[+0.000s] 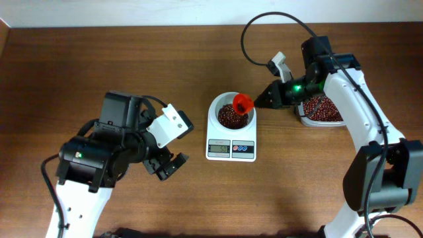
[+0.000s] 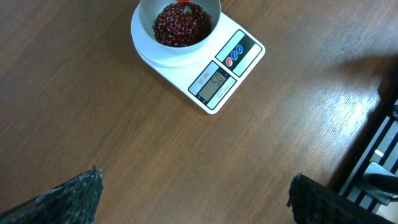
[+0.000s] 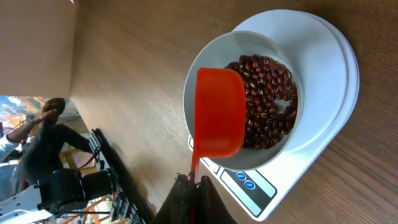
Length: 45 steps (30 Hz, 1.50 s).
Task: Scoop and weigh 50g on scale
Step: 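Hold the scoop over the bowl with right gripper, shaking out beans, then move the red scoop with right gripper away from the bowl toward the tub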
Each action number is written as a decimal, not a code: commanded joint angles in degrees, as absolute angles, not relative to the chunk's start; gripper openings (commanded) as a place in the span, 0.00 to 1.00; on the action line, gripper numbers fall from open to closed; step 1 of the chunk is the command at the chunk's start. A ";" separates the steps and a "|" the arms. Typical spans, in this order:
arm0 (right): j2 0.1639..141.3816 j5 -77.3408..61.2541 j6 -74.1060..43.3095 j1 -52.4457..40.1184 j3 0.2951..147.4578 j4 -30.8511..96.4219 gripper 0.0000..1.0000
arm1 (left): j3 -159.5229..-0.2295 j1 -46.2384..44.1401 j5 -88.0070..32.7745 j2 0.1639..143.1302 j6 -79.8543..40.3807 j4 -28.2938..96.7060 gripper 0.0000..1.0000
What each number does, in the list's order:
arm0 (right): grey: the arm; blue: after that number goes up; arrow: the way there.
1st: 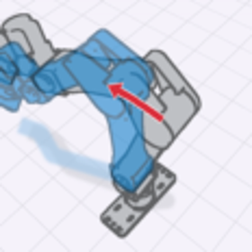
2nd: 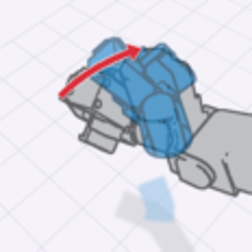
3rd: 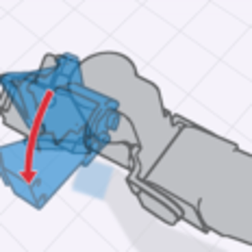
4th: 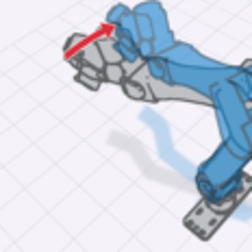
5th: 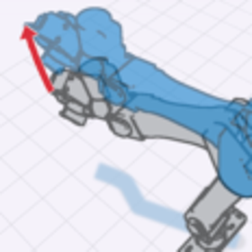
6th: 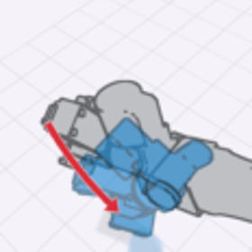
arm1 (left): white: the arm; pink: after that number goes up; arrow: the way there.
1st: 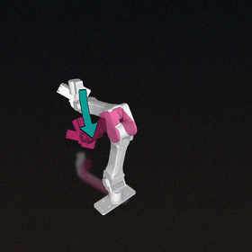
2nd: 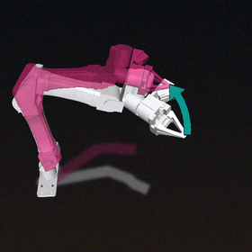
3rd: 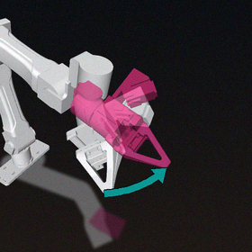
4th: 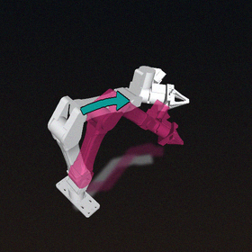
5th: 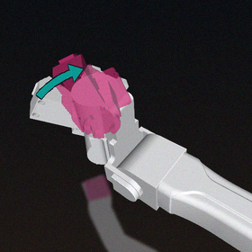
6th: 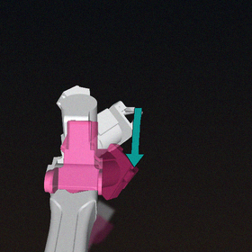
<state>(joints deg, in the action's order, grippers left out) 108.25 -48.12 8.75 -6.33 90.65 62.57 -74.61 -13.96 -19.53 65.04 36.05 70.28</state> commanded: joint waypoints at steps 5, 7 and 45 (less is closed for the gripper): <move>106.74 -55.53 8.78 0.93 91.74 61.80 0.04 | -75.44 -13.72 -20.16 64.79 36.91 70.22 0.99; 106.74 -55.53 8.99 4.38 91.74 62.24 0.04 | -75.44 -13.72 -20.16 64.79 36.91 70.22 0.99; 105.47 11.42 -3.36 3.40 117.69 92.09 0.04 | -75.44 -13.72 -20.16 64.79 36.91 70.22 0.99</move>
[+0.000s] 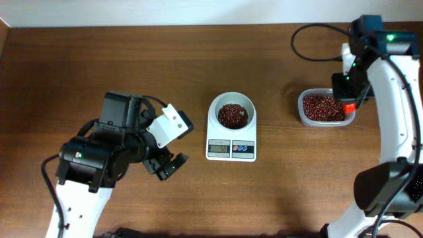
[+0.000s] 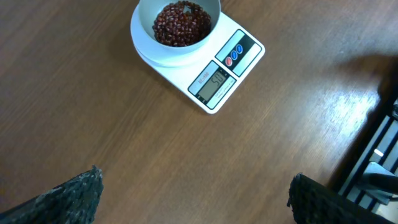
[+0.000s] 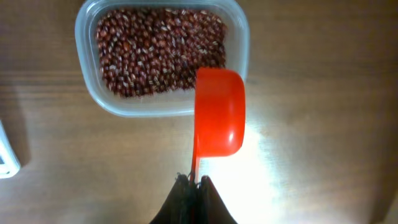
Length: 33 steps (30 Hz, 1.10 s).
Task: Scoop and weigh 50g on scale
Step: 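Move the red scoop with right gripper away from the bowl toward the tub, then lower the red scoop onto the table beside the tub and release it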
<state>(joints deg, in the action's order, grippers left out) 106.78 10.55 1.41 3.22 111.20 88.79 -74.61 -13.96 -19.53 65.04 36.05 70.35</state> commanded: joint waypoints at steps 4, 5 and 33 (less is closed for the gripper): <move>102.65 3.73 -8.69 6.48 122.65 97.34 0.04 | -75.44 -13.72 -20.18 64.79 36.91 70.19 0.99; 101.49 -1.08 -8.69 7.92 122.52 97.34 0.04 | -75.44 -13.72 -20.16 64.79 36.91 70.22 0.99; 87.24 -31.70 -5.96 22.26 54.74 61.41 0.04 | -75.44 -13.72 -20.16 64.79 36.91 70.22 0.99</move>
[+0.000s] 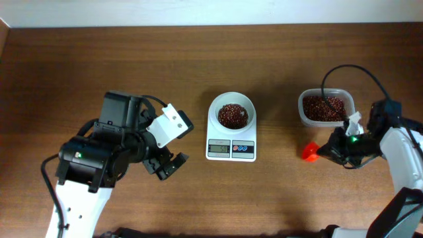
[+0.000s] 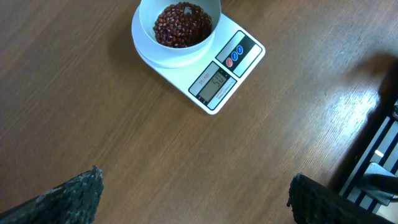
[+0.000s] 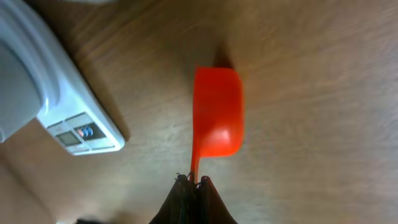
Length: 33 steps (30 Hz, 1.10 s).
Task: Scoop and weigh 50g on scale
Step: 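Lower the red scoop onto the table beside the tub and release it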
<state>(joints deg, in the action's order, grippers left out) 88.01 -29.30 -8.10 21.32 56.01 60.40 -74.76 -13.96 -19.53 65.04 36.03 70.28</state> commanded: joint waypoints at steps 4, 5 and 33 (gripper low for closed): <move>87.26 -29.89 -6.00 22.26 54.63 66.28 0.05 | -75.44 -13.72 -20.16 64.79 36.91 70.22 0.99; 87.26 -28.56 -6.00 22.26 54.63 67.02 0.11 | -75.44 -13.72 -20.16 64.79 36.91 70.22 0.99; 87.90 -1.96 -6.24 22.22 54.63 58.17 0.88 | -75.44 -13.72 -20.16 64.79 36.91 70.22 0.99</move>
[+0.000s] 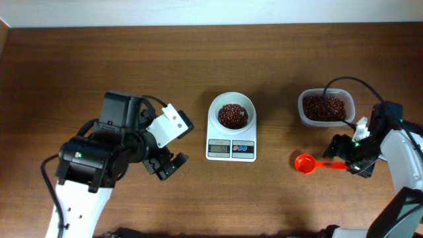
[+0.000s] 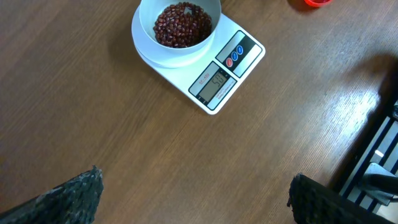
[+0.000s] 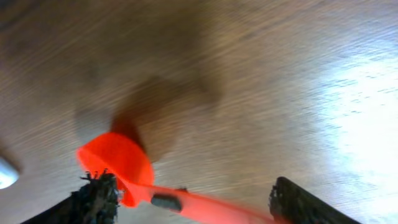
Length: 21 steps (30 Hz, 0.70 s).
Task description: Scoop and weigh 50g on scale
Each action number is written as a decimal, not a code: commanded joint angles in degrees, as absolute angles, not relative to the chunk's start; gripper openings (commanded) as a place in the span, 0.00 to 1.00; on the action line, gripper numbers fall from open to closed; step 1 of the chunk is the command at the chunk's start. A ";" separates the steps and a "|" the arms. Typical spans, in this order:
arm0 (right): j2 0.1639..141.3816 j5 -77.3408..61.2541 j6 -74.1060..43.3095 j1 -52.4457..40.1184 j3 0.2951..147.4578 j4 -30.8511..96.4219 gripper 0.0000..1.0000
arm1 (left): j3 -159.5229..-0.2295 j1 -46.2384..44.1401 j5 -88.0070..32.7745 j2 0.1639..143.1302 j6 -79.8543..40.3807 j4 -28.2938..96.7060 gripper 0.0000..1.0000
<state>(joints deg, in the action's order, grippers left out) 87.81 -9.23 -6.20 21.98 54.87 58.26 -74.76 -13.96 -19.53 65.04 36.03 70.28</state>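
Note:
The white scale stands mid-table with a white bowl of red beans on it; it also shows in the left wrist view, scale and bowl. The red scoop lies on the wood right of the scale, cup leftward, handle pointing at my right gripper. That gripper is open, its fingers spread either side of the scoop. My left gripper is open above bare table left of the scale.
A clear plastic tub of red beans sits at the right, just beyond the right gripper. The left arm's dark body fills the left-centre of the table. The table's front edge shows in the left wrist view.
My right gripper has opened and let go of the scoop, which now lies flat on the table with its cup facing up. The left arm has not moved.
My right gripper held the scoop tipped over the bowl on the scale. Then it held the scoop beside the bean tub, then low over the table right of the scale. Now the scoop lies released there. The left gripper stayed open and still.

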 commanded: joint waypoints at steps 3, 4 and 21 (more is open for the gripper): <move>87.90 5.13 -6.24 22.22 54.72 55.79 0.99 | -75.44 -13.72 -20.16 64.79 36.91 70.22 0.99; 87.88 5.26 -6.22 22.22 55.68 55.61 0.99 | -75.44 -13.72 -20.16 64.79 36.91 70.22 0.99; 87.70 -29.71 -5.96 22.22 93.27 67.72 0.99 | -75.44 -13.72 -20.16 64.79 36.91 70.22 0.99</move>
<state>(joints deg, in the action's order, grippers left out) 87.55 -33.85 -6.04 22.00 92.58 66.32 -74.76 -13.96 -19.53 65.04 36.03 70.28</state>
